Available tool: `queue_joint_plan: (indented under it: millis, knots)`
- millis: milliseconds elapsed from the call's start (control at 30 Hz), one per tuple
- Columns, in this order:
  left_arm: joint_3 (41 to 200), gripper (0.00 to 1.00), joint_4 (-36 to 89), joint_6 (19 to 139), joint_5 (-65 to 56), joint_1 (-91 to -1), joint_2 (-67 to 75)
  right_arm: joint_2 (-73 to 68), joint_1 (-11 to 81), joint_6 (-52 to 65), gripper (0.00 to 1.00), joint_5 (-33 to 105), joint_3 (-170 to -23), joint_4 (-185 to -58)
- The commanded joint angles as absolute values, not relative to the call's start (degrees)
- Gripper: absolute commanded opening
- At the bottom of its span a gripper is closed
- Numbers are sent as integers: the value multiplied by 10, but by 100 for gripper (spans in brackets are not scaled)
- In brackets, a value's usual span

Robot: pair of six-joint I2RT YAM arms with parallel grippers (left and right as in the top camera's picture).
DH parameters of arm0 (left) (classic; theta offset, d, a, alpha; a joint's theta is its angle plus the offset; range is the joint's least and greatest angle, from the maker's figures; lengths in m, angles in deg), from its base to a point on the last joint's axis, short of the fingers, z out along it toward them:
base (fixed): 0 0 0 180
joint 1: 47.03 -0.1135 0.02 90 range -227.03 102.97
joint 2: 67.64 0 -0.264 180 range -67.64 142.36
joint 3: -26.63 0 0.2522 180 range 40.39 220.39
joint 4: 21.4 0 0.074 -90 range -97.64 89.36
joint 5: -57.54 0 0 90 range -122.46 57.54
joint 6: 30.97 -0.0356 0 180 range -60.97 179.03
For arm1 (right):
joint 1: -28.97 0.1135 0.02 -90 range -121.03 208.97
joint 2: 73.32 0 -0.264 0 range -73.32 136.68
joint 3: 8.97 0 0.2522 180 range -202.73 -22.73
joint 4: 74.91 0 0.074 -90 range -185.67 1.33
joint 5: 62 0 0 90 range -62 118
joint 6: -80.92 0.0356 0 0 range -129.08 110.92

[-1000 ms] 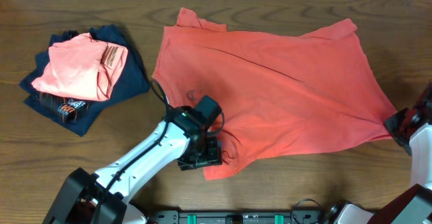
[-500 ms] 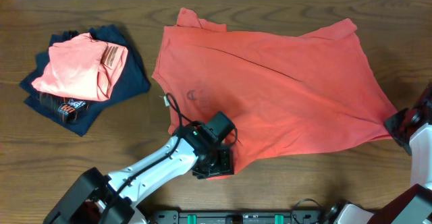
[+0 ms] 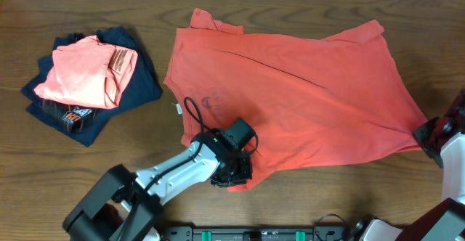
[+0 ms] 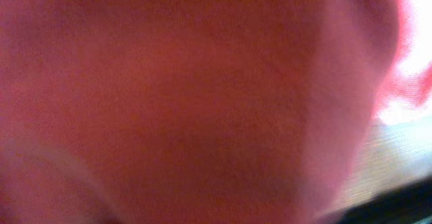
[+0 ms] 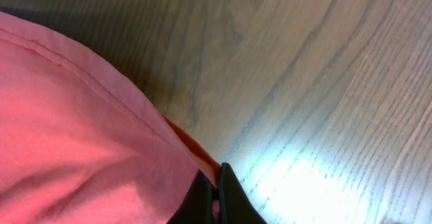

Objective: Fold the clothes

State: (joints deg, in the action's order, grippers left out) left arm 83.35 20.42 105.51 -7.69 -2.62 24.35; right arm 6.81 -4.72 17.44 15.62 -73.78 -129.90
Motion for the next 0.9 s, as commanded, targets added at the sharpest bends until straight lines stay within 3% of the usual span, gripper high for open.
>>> queue_joint_plan:
  millis: [0, 100, 400, 600, 867]
  knots:
    - [833, 6, 205, 1050, -62, -47, 257, 68, -50, 170, 1, 154, -740, -1301]
    - [841, 6, 225, 1008, -7, -70, 243, 68, -53, 170, 1, 154, -741, -1310]
    - [1029, 6, 561, 812, 16, -199, 88, 68, -80, 170, 1, 154, -811, -1422]
    - [1070, 6, 586, 831, 16, -238, -14, 68, -96, 135, 1, 153, -880, -1485]
    - [1070, 6, 680, 840, 16, -237, -34, 68, -98, 113, 1, 134, -891, -1508]
